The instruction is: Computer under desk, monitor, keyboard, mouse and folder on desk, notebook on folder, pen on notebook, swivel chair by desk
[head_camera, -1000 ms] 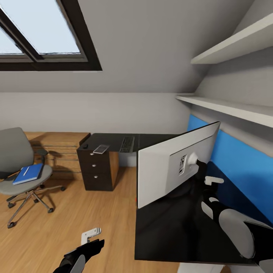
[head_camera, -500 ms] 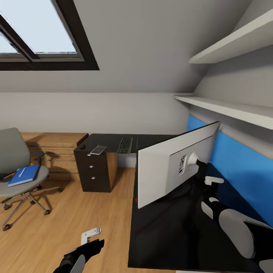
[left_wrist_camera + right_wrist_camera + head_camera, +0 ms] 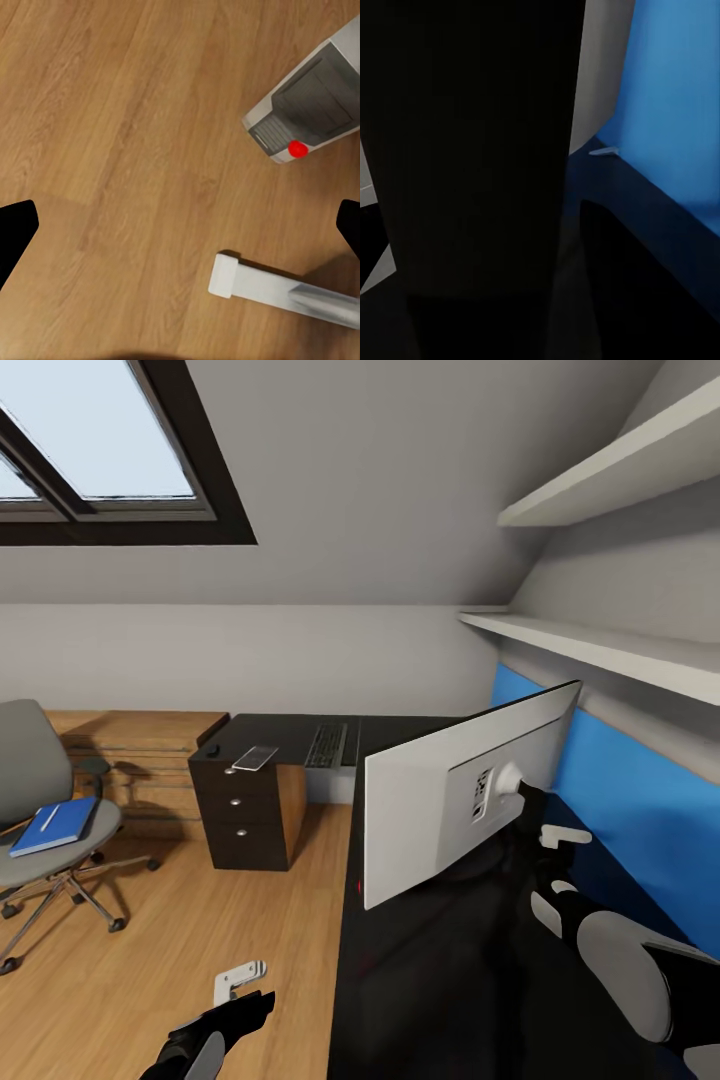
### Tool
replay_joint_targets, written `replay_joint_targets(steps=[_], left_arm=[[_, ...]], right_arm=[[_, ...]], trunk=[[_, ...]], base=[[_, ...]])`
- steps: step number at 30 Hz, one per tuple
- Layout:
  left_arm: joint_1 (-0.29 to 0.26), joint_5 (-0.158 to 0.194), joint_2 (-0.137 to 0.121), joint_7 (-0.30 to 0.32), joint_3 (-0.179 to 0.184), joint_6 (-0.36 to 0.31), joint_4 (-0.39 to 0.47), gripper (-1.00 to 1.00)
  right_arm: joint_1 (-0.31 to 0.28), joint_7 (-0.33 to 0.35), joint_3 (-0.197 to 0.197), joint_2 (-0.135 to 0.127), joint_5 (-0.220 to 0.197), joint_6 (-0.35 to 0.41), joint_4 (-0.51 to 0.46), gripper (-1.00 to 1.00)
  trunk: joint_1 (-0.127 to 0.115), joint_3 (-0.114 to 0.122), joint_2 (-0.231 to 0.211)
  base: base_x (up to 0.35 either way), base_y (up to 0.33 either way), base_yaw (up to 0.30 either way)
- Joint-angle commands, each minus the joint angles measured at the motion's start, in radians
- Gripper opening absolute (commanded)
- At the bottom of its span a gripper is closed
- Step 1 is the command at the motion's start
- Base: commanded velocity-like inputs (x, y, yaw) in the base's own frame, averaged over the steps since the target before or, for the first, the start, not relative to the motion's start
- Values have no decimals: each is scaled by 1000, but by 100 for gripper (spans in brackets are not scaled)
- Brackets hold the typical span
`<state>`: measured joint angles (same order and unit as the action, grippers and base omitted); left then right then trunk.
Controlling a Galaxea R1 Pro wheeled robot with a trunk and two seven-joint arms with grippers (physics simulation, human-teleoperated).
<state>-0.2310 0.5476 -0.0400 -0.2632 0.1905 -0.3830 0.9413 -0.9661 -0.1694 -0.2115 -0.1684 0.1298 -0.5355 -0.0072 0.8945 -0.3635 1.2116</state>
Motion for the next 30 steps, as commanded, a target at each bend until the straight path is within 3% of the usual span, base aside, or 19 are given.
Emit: replay_joint_targets(steps=[1, 9, 30], left_arm=[[-1, 11, -1, -10, 4, -2, 2, 100], [-1, 11, -1, -11, 4, -2, -1, 100], [-1, 11, -1, -10, 4, -2, -9, 100]], right_arm=[[0, -9, 40, 0, -16, -6, 3, -100], [0, -9, 40, 0, -16, -6, 3, -100], [0, -9, 40, 0, -16, -6, 3, -100]], trunk=[[0, -1, 0], [0, -1, 0], [0, -1, 0]], base=[[10, -4, 0], [2, -114, 0], [0, -4, 0]])
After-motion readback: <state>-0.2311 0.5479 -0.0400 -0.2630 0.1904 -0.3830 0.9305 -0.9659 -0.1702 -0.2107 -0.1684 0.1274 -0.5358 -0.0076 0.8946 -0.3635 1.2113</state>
